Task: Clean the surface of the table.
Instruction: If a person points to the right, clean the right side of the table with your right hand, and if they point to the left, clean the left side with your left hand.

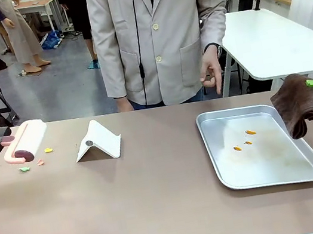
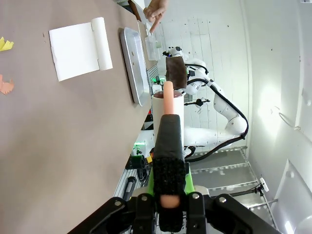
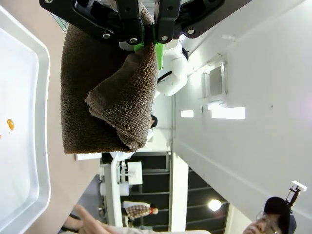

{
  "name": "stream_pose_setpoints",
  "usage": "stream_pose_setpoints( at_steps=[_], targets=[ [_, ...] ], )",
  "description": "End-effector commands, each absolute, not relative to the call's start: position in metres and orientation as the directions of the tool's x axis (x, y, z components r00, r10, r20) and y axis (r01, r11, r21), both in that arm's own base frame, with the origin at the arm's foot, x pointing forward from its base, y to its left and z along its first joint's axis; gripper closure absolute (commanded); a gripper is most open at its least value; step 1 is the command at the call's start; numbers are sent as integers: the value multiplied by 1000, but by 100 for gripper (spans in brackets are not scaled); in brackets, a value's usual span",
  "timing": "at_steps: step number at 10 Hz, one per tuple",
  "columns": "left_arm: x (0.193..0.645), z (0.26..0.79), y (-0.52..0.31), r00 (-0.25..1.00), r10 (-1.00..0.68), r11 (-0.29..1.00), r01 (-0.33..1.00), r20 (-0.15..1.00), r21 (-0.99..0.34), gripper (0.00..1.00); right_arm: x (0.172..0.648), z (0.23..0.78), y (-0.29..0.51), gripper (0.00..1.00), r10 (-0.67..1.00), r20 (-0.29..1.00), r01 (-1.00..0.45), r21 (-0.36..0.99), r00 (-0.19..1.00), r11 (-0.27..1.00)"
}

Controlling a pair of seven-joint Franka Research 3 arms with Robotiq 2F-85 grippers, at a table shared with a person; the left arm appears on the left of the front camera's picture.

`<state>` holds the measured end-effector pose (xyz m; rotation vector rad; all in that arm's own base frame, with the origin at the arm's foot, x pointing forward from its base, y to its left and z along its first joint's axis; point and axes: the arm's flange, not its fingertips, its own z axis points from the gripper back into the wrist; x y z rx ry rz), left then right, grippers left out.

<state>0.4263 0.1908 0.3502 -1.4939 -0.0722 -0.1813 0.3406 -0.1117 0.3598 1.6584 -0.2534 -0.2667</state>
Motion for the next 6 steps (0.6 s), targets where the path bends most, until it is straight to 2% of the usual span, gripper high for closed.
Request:
stream_pose_setpoints(
  at_steps=[1,6],
  targets=[
    [425,353,191,983,-78,60,172,167,-983,100,338,361,-112,100,-308,-24,-11,994,951,-111],
    [425,353,191,983,-78,60,172,167,-983,100,338,361,-112,100,-308,-24,-11,994,951,-111]
  ],
)
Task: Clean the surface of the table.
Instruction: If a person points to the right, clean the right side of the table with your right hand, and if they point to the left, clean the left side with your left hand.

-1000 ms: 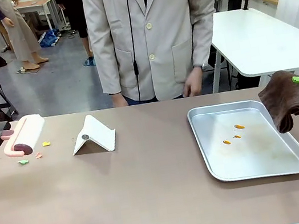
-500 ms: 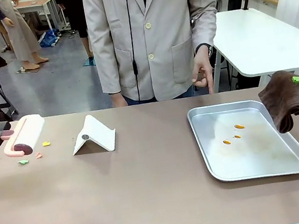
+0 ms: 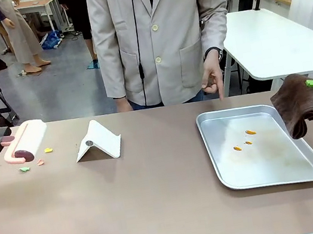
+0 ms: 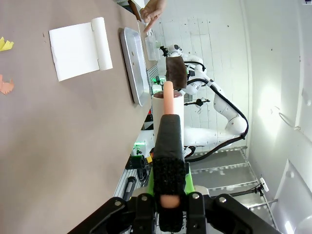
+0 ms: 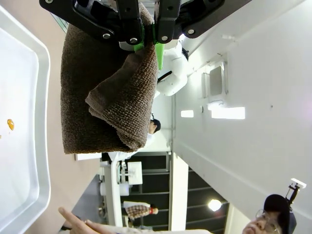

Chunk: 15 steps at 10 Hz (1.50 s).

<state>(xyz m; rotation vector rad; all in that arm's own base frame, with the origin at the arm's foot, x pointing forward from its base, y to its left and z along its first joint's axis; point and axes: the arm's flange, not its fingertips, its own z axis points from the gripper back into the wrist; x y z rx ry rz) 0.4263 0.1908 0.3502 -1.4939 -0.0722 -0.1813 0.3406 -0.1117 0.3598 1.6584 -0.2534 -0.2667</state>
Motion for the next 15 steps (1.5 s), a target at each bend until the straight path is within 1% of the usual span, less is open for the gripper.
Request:
stream_pose_setpoints(
  at_steps=[1,2,3,5,7,10,11,12,13,15],
  targets=[
    [425,353,191,983,-78,60,172,167,-983,100,338,361,-112,100,-308,-24,-11,994,951,-111],
    [425,353,191,983,-78,60,172,167,-983,100,338,361,-112,100,-308,-24,-11,994,951,-111],
    [425,353,191,983,-78,60,172,167,-983,100,341,360,-112,92,-320,-25,-8,995,947,-102],
    [425,353,191,983,-78,60,172,167,-983,100,357,373,-92,92,-280,80,-33,985,957,168],
    [425,353,191,983,-78,60,172,167,-983,100,379,386,-75,92,-253,147,-41,923,956,382],
    [425,353,191,983,-78,60,172,167,-983,100,408,394,-55,92,-210,268,-69,754,940,653],
    [425,353,191,983,-78,60,172,167,-983,100,414,398,-53,92,-198,305,-78,700,932,710],
    [425,353,191,983,-78,60,172,167,-983,100,418,402,-52,92,-179,330,-66,614,927,787],
    [425,353,191,983,-78,60,172,167,-983,100,423,406,-50,92,-158,349,-65,549,924,833],
    [425,353,191,983,-78,60,172,167,-983,100,436,404,-51,92,-116,332,-65,488,936,870]
  ],
)
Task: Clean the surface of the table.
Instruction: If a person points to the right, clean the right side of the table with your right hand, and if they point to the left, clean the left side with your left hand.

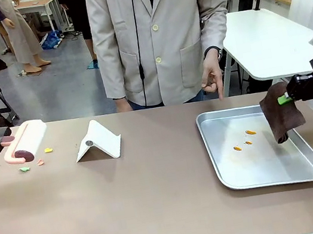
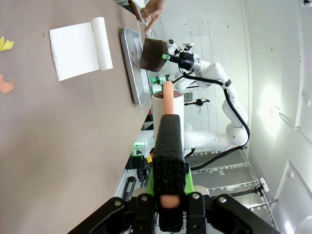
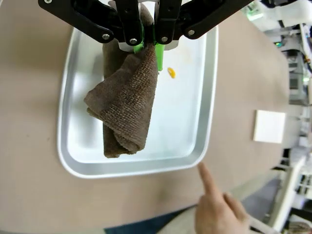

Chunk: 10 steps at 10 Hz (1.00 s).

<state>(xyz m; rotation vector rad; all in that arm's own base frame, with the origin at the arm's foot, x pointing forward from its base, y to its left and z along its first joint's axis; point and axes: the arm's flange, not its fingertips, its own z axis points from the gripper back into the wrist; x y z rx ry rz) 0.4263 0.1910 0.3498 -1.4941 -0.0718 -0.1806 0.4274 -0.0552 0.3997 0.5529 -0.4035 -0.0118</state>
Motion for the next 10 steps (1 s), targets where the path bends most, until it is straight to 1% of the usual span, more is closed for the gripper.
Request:
stream_pose_setpoints(
  at_steps=[1,3,4,5,6,10],
  targets=[
    [425,353,191,983,-78,60,172,167,-983,100,442,399,-51,92,-117,316,-45,463,942,885],
    [425,353,191,983,-78,60,172,167,-983,100,455,385,-51,92,-135,293,-9,442,947,897],
    [425,353,191,983,-78,60,172,167,-983,100,463,375,-51,92,-157,271,21,445,950,895],
    [425,353,191,983,-78,60,172,167,-983,100,467,367,-47,92,-148,249,20,453,957,891],
    [425,353,191,983,-78,60,172,167,-983,100,471,359,-43,100,-137,255,13,437,957,900],
    [425,353,191,983,-78,60,172,167,-983,100,488,322,-18,100,-108,176,24,421,979,907]
  ],
)
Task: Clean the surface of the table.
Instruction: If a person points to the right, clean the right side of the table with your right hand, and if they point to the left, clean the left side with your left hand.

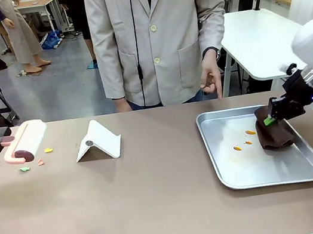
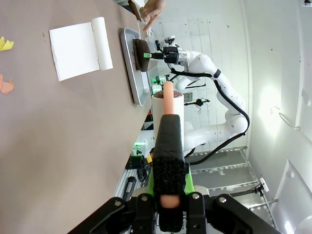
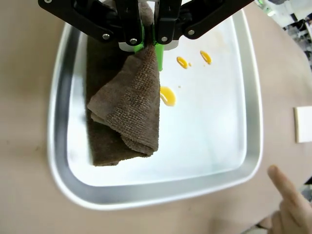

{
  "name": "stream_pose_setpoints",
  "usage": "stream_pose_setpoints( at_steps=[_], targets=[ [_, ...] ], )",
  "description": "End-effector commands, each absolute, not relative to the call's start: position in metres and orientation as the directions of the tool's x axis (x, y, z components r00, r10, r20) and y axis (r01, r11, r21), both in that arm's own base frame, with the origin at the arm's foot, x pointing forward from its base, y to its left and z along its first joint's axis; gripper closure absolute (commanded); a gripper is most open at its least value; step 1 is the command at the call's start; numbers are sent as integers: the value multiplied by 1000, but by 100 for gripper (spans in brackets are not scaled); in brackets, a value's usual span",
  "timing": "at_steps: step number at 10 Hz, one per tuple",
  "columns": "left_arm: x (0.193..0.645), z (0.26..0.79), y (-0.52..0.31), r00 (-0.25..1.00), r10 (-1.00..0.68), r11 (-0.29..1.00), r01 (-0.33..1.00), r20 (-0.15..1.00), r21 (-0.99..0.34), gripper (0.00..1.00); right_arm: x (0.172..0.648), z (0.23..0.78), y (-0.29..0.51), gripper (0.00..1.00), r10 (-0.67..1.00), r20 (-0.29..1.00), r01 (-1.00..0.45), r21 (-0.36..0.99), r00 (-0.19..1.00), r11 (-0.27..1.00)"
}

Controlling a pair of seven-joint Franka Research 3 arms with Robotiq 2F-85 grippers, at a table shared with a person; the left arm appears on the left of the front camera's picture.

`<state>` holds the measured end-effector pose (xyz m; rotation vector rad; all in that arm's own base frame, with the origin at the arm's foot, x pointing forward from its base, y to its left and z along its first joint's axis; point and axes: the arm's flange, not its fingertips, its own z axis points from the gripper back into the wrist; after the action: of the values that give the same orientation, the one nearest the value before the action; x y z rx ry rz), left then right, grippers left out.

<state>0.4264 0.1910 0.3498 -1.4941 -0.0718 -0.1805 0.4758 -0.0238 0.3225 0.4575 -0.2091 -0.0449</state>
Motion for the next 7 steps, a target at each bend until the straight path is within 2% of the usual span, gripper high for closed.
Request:
stream_pose_setpoints(
  at_steps=[1,7],
  targets=[
    [425,353,191,983,-78,60,172,167,-983,100,490,315,-12,100,-103,165,24,422,981,906],
    [425,353,191,983,-78,60,172,167,-983,100,499,285,20,100,-88,110,17,527,990,850]
  ],
)
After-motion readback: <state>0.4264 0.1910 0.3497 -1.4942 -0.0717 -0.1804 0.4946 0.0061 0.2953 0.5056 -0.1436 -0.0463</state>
